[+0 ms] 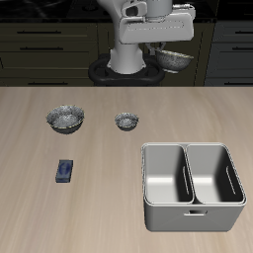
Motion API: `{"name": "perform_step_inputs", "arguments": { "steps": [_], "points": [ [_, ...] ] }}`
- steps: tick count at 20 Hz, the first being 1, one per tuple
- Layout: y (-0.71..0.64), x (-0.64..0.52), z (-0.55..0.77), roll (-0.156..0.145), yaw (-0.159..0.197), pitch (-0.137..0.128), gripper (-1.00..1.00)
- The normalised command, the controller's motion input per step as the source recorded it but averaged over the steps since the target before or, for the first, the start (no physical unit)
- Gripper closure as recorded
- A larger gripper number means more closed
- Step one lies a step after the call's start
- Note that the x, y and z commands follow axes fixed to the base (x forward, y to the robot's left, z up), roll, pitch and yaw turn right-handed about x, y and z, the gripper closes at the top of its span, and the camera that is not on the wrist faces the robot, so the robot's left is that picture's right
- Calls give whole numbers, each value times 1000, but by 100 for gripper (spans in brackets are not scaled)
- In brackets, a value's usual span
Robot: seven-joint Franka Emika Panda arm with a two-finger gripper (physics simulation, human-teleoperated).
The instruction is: Place the middle-sized bowl in the left side of the drainer
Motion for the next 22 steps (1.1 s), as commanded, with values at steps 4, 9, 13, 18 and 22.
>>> {"name": "perform_step_inputs", "arguments": {
  "steps": [4, 9, 13, 18, 22],
  "points": [
    [76, 299, 43, -5, 6, 2, 100],
    [112, 354, 128, -10, 22, -17, 100],
    [185, 263, 1, 10, 8, 2, 100],
    [55, 249, 112, -9, -16, -13, 100],
    [8, 365, 108, -31, -40, -2, 100]
  ]
}}
